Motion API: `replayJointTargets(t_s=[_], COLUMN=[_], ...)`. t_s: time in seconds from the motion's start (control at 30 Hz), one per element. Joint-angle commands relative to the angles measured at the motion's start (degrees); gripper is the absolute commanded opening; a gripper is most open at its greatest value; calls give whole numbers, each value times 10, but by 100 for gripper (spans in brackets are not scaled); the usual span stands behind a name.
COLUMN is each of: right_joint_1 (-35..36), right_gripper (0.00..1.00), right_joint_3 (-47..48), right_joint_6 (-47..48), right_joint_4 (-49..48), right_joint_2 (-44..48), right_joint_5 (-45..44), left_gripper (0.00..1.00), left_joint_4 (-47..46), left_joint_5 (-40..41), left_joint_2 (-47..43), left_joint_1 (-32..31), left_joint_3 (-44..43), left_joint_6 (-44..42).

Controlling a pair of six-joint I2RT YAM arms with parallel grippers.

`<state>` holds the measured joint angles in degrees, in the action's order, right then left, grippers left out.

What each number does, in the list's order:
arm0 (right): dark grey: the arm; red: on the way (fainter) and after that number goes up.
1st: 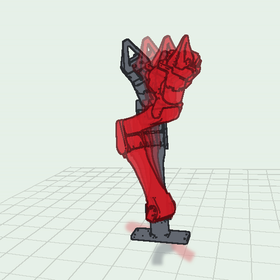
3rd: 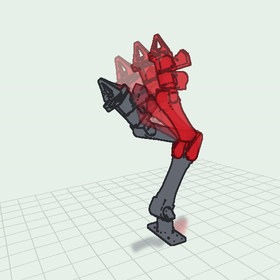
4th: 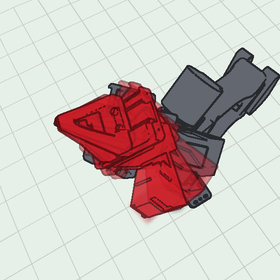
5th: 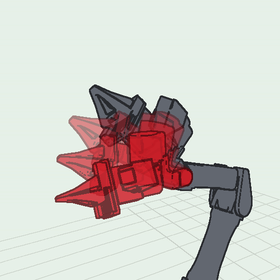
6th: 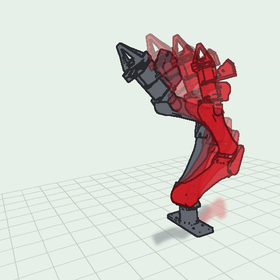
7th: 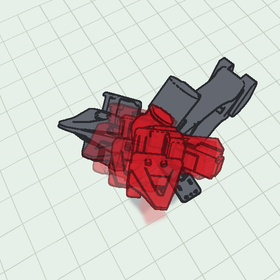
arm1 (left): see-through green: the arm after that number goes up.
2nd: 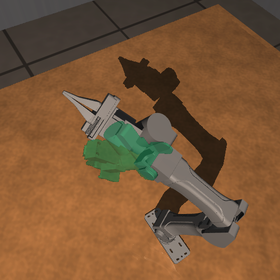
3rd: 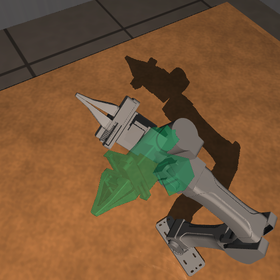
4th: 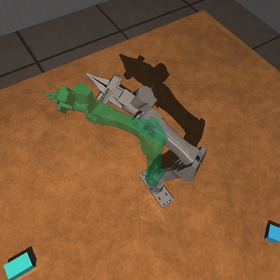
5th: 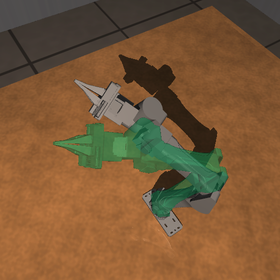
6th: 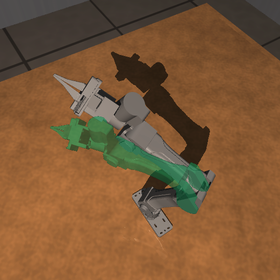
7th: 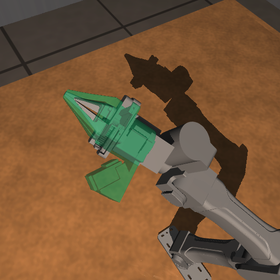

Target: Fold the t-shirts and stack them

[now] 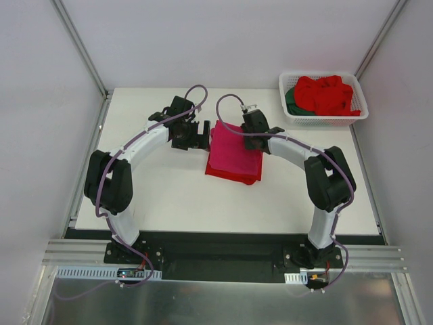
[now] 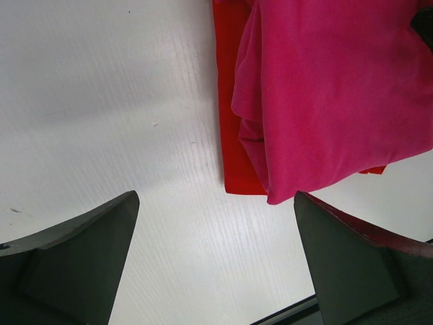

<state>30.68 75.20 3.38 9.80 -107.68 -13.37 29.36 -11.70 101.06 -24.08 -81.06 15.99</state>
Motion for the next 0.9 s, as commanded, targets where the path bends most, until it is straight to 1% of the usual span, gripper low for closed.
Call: replayJointTargets(t_s=[0.0, 0.07, 0.13, 0.3, 0.63, 0.67, 0.7, 0.77, 0.87], right_joint_1=[4, 3, 3, 4, 7, 6, 6, 6, 9], right_gripper=[21, 17, 17, 36, 36, 31, 29, 29, 31], right_joint_3=[15, 16, 23, 28, 33, 34, 34, 35, 33], right_joint_6=[-8, -6, -1, 7, 9, 10, 11, 12, 15], right_joint_4=[-3, -2, 3, 10, 11, 9, 10, 13, 14], right_joint_2=[34, 35, 37, 46, 53, 52, 51, 46, 48], right_joint_5=[12, 10, 4, -14, -18, -18, -18, -18, -31], left_gripper=[99, 99, 99, 99, 99, 99, 99, 99, 99], left_joint_4=[-3, -3, -3, -3, -3, -3, -3, -3, -3], left_joint_5=[-6, -5, -7, -10, -10, -9, -9, -9, -8], left_joint_2=[-3, -4, -4, -2, -2, -2, -3, -3, -4], left_joint_1=[-5, -6, -6, -6, -7, -8, -8, -8, -8], left_joint_3=[0, 0, -1, -1, 1, 2, 4, 3, 4], left_joint_6=[-6, -6, -7, -5, -4, -4, -5, -5, -6])
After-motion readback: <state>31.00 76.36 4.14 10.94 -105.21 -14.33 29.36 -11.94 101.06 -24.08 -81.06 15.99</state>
